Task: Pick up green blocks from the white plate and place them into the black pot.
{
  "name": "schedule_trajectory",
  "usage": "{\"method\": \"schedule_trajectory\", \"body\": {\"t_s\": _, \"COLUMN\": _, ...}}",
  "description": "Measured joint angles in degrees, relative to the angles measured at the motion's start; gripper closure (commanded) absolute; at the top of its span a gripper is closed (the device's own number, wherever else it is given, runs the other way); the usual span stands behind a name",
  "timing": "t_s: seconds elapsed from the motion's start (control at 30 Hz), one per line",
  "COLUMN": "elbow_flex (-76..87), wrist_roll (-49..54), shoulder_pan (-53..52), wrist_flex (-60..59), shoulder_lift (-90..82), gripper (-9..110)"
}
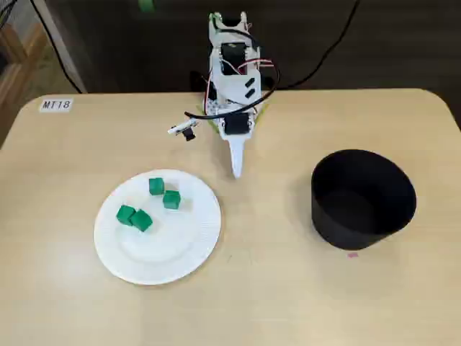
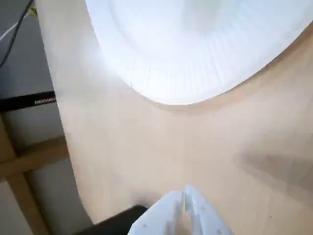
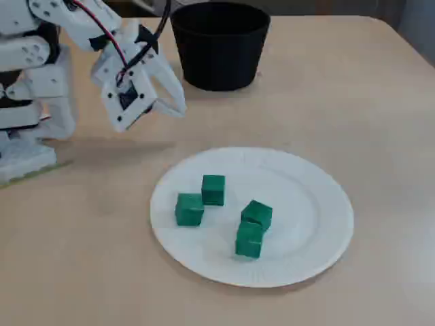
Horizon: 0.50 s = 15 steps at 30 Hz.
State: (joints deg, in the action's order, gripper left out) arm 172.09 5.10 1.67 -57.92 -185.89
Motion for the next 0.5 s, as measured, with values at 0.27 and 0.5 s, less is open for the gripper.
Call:
{"method": "schedule_trajectory", "body": {"t_s": 0.27, "elbow_flex": -34.63, "wrist_roll": -0.09, "shoulder_pan": -9.67, "wrist_flex": 6.24, "shoulder_lift": 33.31, "gripper": 104}}
{"method": "schedule_trajectory", "body": {"t_s": 0.5, "elbow_flex": -43.24, "wrist_roll": 0.26, "shoulder_pan": -11.16, "wrist_flex": 6.5, "shoulder_lift": 41.04, "gripper": 104}}
